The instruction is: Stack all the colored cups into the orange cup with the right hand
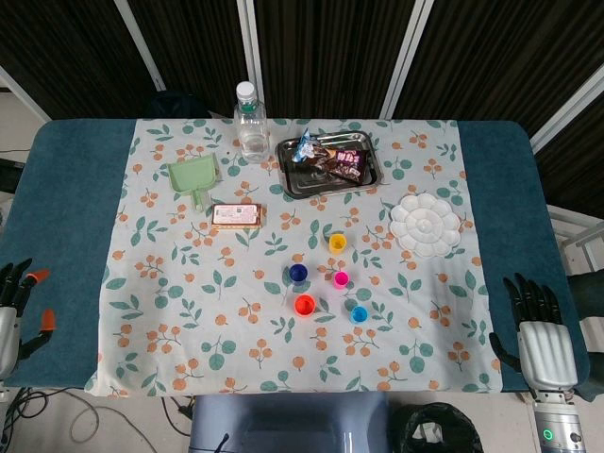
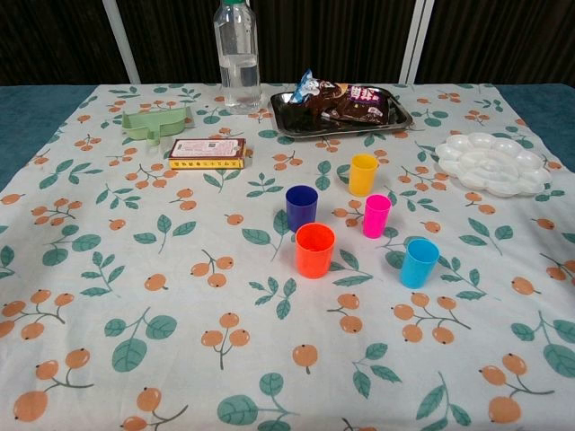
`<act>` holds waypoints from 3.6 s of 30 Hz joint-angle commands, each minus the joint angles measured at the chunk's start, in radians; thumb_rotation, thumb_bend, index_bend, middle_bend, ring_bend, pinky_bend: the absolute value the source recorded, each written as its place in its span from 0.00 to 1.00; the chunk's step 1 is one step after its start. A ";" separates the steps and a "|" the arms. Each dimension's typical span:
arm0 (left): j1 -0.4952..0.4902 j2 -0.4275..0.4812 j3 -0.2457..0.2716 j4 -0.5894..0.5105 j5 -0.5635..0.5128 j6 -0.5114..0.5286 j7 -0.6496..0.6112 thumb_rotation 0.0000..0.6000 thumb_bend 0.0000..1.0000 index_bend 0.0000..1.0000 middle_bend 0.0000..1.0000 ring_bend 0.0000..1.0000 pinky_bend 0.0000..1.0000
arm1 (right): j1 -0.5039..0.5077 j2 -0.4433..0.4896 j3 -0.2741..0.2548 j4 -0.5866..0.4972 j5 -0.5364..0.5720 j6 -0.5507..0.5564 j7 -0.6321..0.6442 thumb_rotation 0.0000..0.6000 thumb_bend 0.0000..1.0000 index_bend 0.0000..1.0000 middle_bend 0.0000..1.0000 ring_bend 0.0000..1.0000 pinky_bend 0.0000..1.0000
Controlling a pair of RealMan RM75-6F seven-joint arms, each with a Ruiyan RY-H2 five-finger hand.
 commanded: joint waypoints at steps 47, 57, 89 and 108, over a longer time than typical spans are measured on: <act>0.007 0.007 -0.011 -0.021 -0.010 0.016 -0.009 1.00 0.46 0.20 0.06 0.00 0.05 | 0.137 0.162 0.019 -0.136 -0.048 -0.193 0.147 1.00 0.39 0.00 0.00 0.00 0.04; 0.007 0.007 -0.013 -0.021 -0.012 0.018 -0.010 1.00 0.46 0.20 0.06 0.00 0.05 | 0.469 0.264 0.181 -0.360 0.222 -0.618 -0.026 1.00 0.40 0.00 0.00 0.00 0.00; 0.005 0.006 -0.022 -0.011 -0.046 -0.002 -0.047 1.00 0.46 0.21 0.06 0.00 0.05 | 1.121 -0.316 0.202 -0.088 1.070 -0.522 -0.535 1.00 0.39 0.24 0.00 0.00 0.00; 0.006 0.009 -0.025 -0.009 -0.054 -0.004 -0.057 1.00 0.46 0.21 0.06 0.00 0.05 | 1.153 -0.393 0.176 0.039 1.136 -0.530 -0.544 1.00 0.40 0.31 0.00 0.00 0.00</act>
